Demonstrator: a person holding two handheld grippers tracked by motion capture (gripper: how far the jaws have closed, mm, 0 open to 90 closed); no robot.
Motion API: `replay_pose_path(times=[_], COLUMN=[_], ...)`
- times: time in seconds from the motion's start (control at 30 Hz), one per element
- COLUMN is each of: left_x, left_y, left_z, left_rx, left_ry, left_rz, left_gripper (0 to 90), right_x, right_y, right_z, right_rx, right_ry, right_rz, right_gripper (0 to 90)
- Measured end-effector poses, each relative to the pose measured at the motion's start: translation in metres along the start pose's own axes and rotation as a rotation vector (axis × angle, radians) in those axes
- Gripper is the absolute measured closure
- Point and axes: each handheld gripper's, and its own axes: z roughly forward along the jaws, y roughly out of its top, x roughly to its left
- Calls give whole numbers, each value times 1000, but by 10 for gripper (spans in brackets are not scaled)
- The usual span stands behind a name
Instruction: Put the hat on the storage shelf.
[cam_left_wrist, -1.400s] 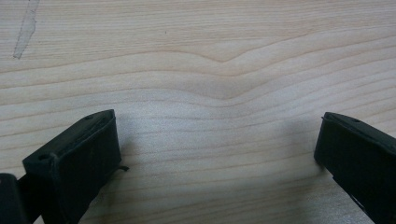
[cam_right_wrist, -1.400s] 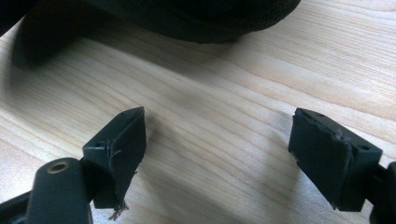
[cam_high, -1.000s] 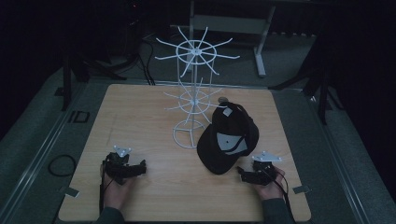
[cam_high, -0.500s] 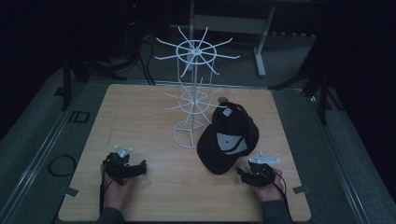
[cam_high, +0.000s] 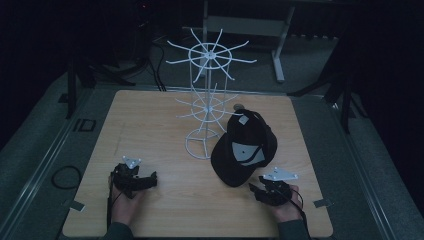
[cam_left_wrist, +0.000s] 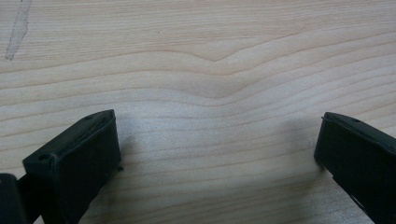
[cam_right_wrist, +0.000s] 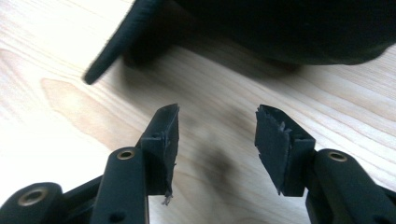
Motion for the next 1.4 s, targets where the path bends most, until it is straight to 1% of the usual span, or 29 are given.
replay_pose_path(times=[0.17, 0.2, 0.27, 0.37, 0.63, 0.73, 0.87, 1.03, 1.2, 1.23, 1.4], left_x=[0, 0, 0, 0, -1, -1, -1, -1, -1, -1, -1], left_y=[0, 0, 0, 0, 0, 0, 0, 0, 0, 0, 0], left_z=[0, 0, 0, 0, 0, 0, 0, 0, 0, 0, 0], left_rx=[0, 0, 0, 0, 0, -1, -1, -1, -2, -2, -2], left_ry=[0, 0, 0, -2, -2, -3, -3, -5, -6, -6, -8], left_rz=[2, 2, 2, 2, 2, 2, 3, 5, 6, 6, 5], left_gripper=[2, 2, 2, 2, 2, 2, 2, 2, 2, 2, 2], right_x=[7, 10, 11, 14, 20, 23, 26, 27, 30, 32, 35], right_y=[1, 2, 3, 5, 12, 16, 22, 26, 29, 30, 30], right_z=[-3, -5, -5, -7, -5, -1, 8, 18, 26, 31, 41], right_rx=[-7, -14, -17, -27, -57, -62, -75, -79, -87, -84, -70], right_ry=[29, 41, 45, 68, 131, 143, 154, 170, 158, 151, 149], right_rz=[-3, -2, -3, 2, 19, 29, 35, 73, 84, 92, 103], right_gripper=[423, 390, 376, 338, 330, 356, 436, 500, 530, 547, 580])
